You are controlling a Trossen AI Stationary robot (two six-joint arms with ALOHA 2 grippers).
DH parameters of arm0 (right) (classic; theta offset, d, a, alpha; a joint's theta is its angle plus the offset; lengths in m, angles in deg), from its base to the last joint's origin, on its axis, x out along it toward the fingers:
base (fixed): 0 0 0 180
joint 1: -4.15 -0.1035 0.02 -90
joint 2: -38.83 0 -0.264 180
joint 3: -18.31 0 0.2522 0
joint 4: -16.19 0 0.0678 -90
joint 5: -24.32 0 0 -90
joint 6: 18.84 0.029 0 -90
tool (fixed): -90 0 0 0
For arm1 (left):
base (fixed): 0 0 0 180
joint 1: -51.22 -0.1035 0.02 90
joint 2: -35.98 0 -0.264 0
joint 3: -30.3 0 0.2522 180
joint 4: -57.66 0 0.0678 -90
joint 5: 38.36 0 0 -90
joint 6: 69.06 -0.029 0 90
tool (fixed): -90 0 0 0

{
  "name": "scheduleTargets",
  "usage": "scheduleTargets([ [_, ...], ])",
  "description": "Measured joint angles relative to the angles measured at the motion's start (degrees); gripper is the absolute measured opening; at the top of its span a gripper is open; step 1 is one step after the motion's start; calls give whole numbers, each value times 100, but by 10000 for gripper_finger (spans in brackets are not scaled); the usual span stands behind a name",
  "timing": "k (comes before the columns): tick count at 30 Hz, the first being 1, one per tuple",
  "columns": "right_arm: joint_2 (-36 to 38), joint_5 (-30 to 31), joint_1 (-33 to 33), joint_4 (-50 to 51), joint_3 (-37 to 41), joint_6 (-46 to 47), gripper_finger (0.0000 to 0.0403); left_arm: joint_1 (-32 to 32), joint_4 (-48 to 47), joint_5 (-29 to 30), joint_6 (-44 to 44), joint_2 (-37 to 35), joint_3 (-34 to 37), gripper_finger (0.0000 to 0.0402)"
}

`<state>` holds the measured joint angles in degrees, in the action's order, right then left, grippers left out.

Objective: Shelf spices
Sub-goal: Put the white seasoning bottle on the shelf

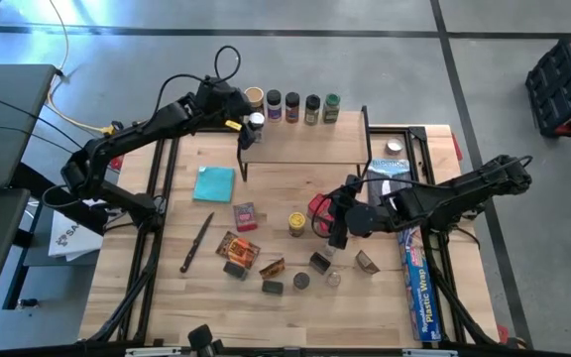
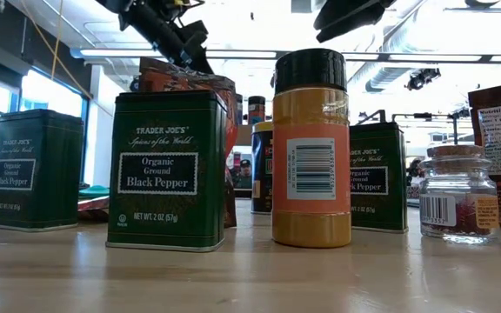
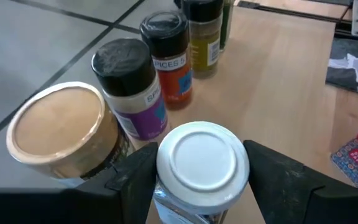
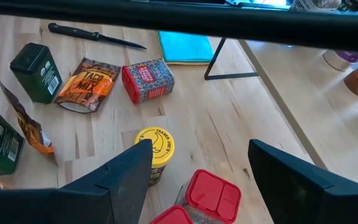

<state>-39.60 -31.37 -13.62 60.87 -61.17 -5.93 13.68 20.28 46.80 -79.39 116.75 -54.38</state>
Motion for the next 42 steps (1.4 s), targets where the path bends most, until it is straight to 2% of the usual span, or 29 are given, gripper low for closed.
scheduleTargets([
  [8, 0, 0, 0, 10, 0, 8, 261, -2, 2, 22, -236, -4, -4, 245],
  [13, 0, 0, 1, 11, 0, 11, 261, 0, 2, 321, -284, -4, -4, 247],
  [20, 0, 0, 6, 11, 0, 11, 261, 0, -5, 684, -341, -4, -4, 229],
  [28, 0, 0, 6, 11, 0, 11, 261, 19, -43, 730, -239, -44, -4, 218],
  [37, 0, -47, 6, 10, 0, 10, 261, 20, -55, 820, -278, -666, -2, 229],
  [42, 0, -699, 15, -148, 0, -190, 261, 146, -175, 976, -190, -1188, -2, 230],
])
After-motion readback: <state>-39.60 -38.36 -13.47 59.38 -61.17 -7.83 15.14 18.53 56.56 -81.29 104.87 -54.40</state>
